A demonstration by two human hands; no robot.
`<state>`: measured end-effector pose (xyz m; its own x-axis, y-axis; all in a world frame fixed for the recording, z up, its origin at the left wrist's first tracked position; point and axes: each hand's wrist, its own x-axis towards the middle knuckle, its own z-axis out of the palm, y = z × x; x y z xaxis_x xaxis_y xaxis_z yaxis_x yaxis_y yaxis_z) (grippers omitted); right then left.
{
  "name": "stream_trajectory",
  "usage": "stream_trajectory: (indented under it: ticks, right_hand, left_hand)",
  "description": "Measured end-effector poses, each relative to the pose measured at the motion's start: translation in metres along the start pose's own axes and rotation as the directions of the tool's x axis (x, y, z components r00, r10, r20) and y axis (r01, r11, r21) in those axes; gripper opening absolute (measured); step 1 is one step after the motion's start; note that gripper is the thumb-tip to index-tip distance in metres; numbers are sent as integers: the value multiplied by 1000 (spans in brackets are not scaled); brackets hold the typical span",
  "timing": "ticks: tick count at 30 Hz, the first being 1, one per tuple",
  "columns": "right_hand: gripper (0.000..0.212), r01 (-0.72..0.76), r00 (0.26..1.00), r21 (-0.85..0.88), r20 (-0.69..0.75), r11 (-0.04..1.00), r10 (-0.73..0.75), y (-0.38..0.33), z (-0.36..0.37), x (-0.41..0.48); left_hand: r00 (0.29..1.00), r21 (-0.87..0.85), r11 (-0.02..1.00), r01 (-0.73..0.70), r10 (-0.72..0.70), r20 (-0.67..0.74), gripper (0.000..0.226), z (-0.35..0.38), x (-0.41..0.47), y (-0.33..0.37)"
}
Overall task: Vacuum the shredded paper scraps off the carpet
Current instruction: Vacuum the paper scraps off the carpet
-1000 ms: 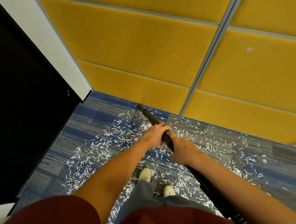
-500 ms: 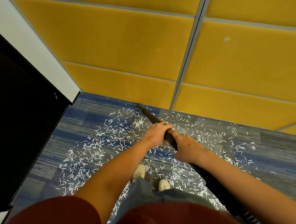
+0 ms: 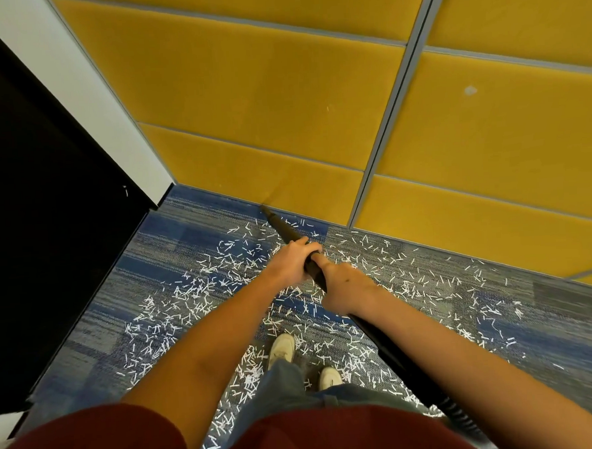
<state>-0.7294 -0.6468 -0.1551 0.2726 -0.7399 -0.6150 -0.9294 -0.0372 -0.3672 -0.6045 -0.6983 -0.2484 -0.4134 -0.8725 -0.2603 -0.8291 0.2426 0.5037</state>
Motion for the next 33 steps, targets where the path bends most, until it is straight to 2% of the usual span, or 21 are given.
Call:
stream_trajectory:
  ticks: [10,19,26,33]
  right_hand:
    - [70,-6,1000,-11,16,1000,6,-7,6,12]
    - [77,72,995,-51,70,996,-69,-23,14,11]
    - [75,154,982,-113,125,982,-140,-35,23,0]
    - [76,203,972,-148,148,968,-181,-30,34,-19]
  left_hand:
    - [999,-30,999,14,-12,39,30,2,-2,-16]
    - [997,31,997,75,-74,-38,36,1,-26,-32]
    - [988,50,990,129,-125,-90,30,4,-57,-38]
    - [975,-15,985,171,-171,-142,29,22,-80,-26]
